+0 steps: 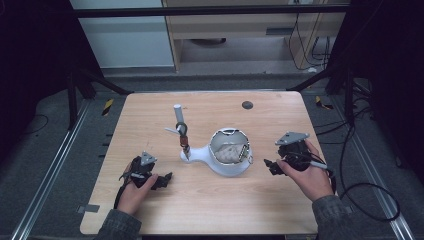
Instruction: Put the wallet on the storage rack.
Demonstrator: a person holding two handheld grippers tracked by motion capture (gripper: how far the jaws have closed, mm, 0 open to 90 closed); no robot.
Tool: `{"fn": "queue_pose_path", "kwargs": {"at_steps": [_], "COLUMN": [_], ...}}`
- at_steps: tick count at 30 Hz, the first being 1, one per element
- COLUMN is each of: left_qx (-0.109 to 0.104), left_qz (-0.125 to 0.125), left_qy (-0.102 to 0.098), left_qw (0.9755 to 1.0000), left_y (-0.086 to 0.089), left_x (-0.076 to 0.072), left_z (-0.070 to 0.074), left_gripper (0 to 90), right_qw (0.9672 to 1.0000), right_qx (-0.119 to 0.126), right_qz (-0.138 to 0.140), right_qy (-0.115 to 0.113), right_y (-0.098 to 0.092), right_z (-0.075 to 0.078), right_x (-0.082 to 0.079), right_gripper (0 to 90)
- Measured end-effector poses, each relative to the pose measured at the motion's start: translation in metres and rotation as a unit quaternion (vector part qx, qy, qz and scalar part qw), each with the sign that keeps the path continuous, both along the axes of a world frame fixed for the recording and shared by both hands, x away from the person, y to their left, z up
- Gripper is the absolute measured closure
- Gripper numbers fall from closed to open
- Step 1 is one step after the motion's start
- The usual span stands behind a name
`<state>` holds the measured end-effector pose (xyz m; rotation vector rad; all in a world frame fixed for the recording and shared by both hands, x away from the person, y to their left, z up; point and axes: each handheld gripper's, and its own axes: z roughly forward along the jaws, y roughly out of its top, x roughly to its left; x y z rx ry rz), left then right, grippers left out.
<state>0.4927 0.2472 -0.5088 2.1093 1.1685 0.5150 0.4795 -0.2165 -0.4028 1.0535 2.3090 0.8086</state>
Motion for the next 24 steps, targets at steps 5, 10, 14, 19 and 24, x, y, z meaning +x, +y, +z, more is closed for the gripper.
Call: {"fn": "queue_pose_path", "kwargs": {"at_steps": [5, 10, 14, 19, 24], "left_qx": [0.0, -0.001, 0.001, 0.0, 0.0], "left_qz": [0.0, 0.001, -0.001, 0.0, -0.001], "left_qy": [0.0, 0.0, 0.001, 0.0, 0.0], "left_qw": [1.0, 1.0, 1.0, 1.0, 1.0], "left_y": [0.0, 0.0, 0.0, 0.0, 0.0], "left_x": [0.0, 0.0, 0.0, 0.0, 0.0], "left_z": [0.0, 0.0, 0.0, 0.0, 0.0], "left_gripper": [0.0, 0.0, 0.0, 0.0, 0.0], "right_qw": [0.9993, 0.9981, 0.9965, 0.9953, 0.9943], "right_qx": [0.028, 0.049, 0.069, 0.065, 0.06], "right_qz": [-0.019, -0.028, -0.036, -0.055, -0.079], "right_qy": [0.017, 0.027, 0.033, 0.046, 0.04], "right_y": [-0.009, -0.013, -0.015, -0.021, -0.034], "right_z": [-0.021, -0.037, -0.049, -0.065, -0.073], "right_x": [0.003, 0.009, 0.012, 0.015, 0.017], "right_gripper": [9.4, 6.8, 4.9, 5.2, 5.6]}}
